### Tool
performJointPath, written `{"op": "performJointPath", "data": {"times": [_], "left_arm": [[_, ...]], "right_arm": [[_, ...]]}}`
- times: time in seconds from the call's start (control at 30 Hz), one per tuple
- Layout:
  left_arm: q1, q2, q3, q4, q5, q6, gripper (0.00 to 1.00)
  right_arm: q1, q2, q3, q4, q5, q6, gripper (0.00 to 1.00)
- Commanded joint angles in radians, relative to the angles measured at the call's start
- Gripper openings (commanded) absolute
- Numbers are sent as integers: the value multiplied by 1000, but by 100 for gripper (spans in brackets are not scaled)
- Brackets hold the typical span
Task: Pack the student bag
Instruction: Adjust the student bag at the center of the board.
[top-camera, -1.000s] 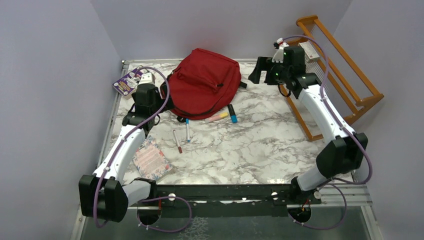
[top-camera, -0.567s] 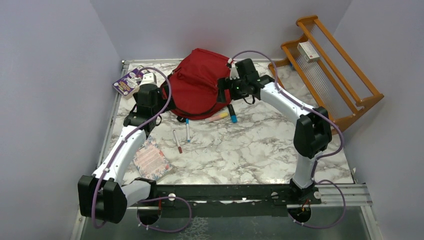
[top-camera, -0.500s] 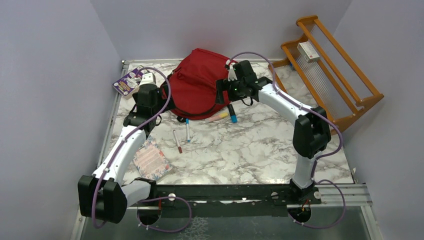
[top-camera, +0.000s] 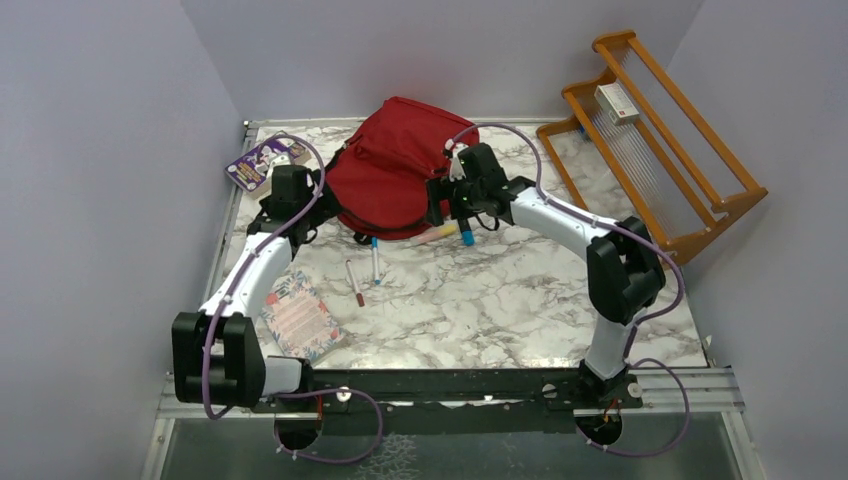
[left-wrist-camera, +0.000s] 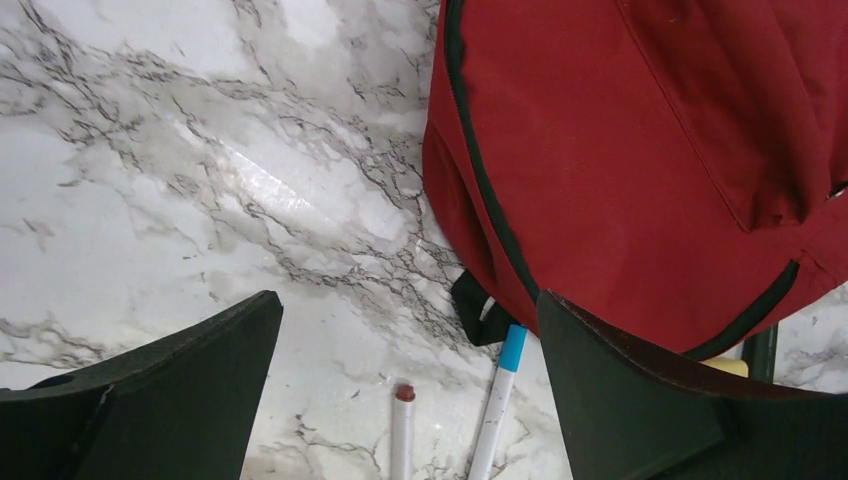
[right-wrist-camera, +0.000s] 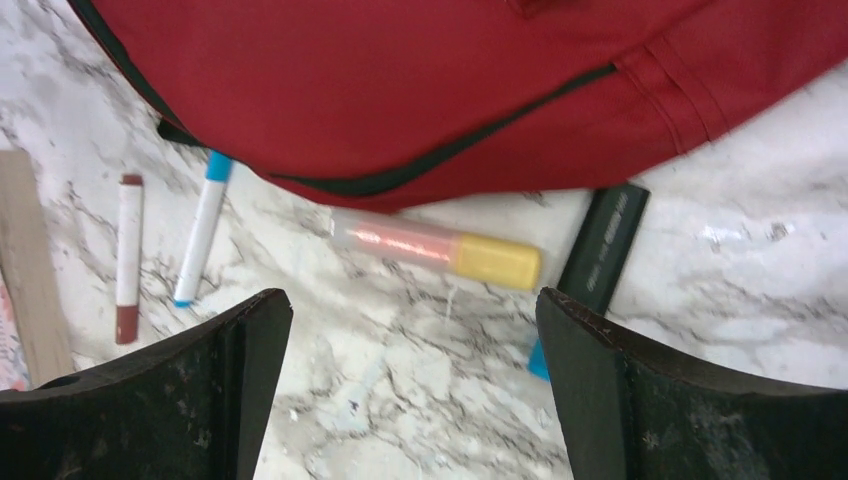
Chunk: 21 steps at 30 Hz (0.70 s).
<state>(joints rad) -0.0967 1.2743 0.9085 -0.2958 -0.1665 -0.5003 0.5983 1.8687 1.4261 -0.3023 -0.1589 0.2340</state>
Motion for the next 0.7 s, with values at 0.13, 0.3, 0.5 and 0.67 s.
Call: {"op": "performJointPath", "data": {"times": [0.13,0.3,0.5,0.67], "left_arm": [[18,159,-18,204,65,-196,98],[18,282,4,354,91,-244,93],[18,409,78,386,79,-241,83],[18,458,94,430,84,-202,69]], "right_arm": [[3,-219,-169,58,76,17,97],[3,-355,-281,44,94,82,97],[4,-498,-409,36,65,142,96],[4,-576,-442,-44,141,162,94]]}}
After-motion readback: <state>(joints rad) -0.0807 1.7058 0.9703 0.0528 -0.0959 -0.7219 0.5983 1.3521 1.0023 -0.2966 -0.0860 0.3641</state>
